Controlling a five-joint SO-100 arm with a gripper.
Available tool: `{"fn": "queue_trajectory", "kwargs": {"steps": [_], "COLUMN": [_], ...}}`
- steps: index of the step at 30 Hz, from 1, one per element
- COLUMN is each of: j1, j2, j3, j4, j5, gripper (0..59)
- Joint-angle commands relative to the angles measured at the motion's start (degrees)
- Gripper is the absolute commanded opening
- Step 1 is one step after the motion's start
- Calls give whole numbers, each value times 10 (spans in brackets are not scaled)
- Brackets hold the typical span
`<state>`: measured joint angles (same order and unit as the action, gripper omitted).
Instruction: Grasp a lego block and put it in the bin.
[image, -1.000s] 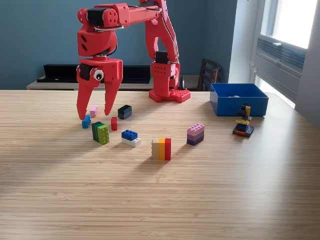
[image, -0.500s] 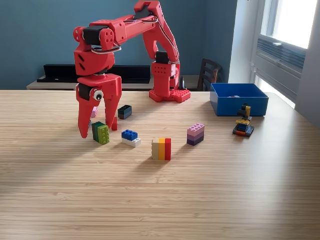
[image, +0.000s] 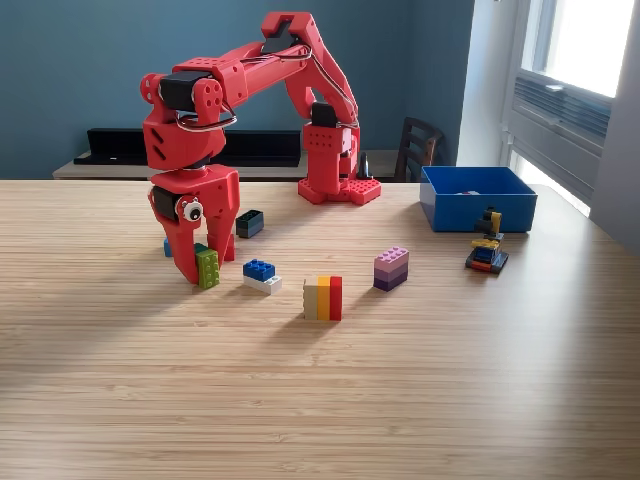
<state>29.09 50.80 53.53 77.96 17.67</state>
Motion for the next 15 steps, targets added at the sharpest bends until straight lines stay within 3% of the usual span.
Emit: {"fn": "queue_trajectory", "kwargs": {"steps": [1, 5, 7, 15], "j1": [6, 6, 8, -33], "j2": [16, 18, 28, 223], "j3": [-27, 19, -3, -17], "j4": [2, 2, 36, 77], "j5": [6, -2, -9, -47], "gripper": [0, 0, 0, 0]}}
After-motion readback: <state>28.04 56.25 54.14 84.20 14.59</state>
